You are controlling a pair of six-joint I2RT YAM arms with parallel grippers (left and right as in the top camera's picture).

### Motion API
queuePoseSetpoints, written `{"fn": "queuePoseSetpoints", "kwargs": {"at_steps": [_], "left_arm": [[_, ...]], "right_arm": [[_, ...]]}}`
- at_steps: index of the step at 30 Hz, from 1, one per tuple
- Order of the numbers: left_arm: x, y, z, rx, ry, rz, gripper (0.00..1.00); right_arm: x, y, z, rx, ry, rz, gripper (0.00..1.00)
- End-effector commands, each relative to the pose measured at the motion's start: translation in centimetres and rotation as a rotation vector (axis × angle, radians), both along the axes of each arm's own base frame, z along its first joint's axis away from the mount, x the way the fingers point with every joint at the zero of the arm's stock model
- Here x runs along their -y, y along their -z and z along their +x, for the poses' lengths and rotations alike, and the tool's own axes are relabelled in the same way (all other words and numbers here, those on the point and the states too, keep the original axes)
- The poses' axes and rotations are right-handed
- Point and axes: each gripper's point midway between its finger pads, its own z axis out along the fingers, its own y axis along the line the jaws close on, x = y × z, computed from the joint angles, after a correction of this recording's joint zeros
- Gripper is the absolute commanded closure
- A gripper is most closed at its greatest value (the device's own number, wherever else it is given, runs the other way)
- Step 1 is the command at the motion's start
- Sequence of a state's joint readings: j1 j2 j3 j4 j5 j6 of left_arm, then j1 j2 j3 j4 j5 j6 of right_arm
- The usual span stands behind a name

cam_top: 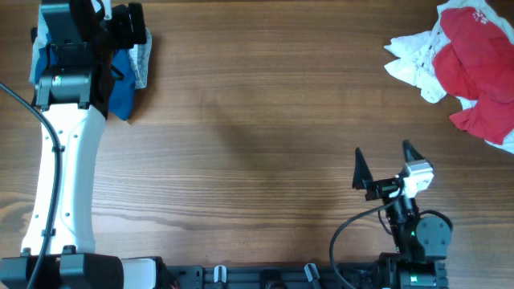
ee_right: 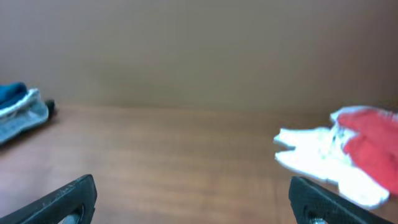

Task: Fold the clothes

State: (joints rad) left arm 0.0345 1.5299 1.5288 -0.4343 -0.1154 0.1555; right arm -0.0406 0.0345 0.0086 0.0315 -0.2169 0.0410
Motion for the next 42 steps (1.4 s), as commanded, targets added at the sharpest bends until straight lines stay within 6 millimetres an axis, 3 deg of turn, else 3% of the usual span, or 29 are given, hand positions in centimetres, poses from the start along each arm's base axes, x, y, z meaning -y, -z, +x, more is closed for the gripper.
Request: {"fn": "queuePoseSetpoints", "kwargs": {"at_steps": [1,28,34,42], "left_arm": [[0.0,0.5,0.1,-0.009,-0.005,-0.003,0.00],[0.0,0.6,0.0,-0.013,-0.005,-0.003,0.00],[0.3,-0.4,-2.4,-0.039,-0.001,-0.004,0.00],[0.4,-2.8,-8.7,-0.072,-0.003,-0.005,0.00]], "right_arm": [[-0.5,-0.6,-0.3,0.029,-0.025,0.011,0.00],[-0.5,-0.2,-0.2,0.013,-0.025,0.012,0.00],[-0.5,-0.2,-0.2,0.013,-0.025,0.012,0.00],[-0.5,-0.2,-0.2,0.013,-0.025,0.011,0.00]]}}
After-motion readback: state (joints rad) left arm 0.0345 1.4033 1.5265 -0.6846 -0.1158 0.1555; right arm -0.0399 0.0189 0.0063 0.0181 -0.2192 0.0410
